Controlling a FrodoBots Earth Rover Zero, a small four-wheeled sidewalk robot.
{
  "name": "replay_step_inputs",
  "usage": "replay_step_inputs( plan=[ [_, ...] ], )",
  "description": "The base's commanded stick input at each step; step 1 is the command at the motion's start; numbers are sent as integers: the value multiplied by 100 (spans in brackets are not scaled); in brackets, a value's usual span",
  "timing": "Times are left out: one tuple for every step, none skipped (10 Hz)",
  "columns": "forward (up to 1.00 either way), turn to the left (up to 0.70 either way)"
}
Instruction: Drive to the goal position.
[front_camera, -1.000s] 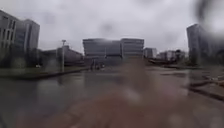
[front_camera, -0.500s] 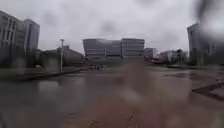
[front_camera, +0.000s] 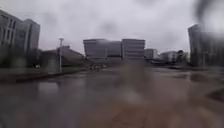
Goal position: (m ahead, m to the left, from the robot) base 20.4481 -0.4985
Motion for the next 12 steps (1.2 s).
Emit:
replay_step_inputs(
  plan=[
    [100, 0],
    [100, 0],
    [100, 0],
    [100, 0],
    [100, 0],
    [100, 0],
    [100, 0],
    [100, 0],
    [100, 0],
    [100, 0],
    [100, 0],
    [100, 0]
  ],
)
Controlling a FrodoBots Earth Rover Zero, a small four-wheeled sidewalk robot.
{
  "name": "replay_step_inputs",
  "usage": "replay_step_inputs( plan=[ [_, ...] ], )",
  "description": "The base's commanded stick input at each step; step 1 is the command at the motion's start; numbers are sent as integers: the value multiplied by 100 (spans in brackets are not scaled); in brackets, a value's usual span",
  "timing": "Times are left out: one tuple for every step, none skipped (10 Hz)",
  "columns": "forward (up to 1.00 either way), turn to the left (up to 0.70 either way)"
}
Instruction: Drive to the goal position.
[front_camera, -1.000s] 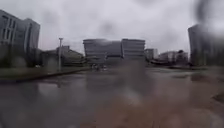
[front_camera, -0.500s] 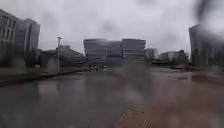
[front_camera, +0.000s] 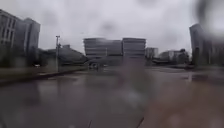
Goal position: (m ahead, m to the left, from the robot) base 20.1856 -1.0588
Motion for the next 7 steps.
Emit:
replay_step_inputs(
  plan=[
    [100, 0],
    [100, 0],
    [100, 0],
    [100, 0],
    [100, 0],
    [100, 0],
    [100, 0]
  ],
)
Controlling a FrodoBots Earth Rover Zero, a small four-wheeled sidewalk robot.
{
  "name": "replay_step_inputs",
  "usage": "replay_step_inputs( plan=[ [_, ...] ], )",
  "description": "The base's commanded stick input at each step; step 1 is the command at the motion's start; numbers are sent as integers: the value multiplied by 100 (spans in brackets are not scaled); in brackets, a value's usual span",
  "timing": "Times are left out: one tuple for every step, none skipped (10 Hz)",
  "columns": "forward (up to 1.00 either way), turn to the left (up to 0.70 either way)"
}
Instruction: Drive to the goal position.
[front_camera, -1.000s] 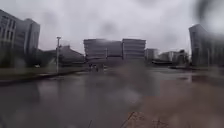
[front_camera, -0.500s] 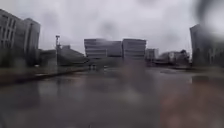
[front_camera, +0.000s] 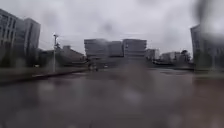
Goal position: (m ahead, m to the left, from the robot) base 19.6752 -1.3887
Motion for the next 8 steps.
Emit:
replay_step_inputs(
  plan=[
    [100, 0],
    [100, 0],
    [100, 0],
    [100, 0],
    [100, 0],
    [100, 0],
    [100, 0],
    [100, 0]
  ],
)
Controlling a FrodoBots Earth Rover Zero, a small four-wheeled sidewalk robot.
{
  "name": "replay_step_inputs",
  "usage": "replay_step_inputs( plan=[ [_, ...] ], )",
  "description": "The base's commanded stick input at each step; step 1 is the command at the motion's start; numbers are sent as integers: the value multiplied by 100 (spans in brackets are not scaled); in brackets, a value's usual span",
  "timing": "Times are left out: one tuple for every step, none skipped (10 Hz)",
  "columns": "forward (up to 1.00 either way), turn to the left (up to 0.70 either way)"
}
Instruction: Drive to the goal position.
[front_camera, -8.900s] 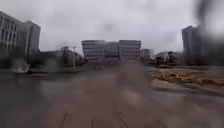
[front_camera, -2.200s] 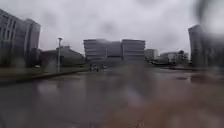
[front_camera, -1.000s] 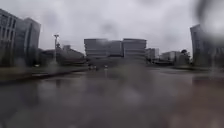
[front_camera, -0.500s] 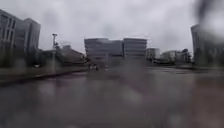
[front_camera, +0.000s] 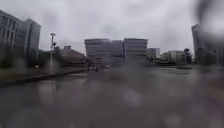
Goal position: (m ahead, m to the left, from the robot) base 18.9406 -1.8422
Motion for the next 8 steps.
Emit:
replay_step_inputs(
  plan=[
    [100, 0],
    [100, 0],
    [100, 0],
    [100, 0],
    [100, 0],
    [100, 0],
    [100, 0],
    [100, 0]
  ],
)
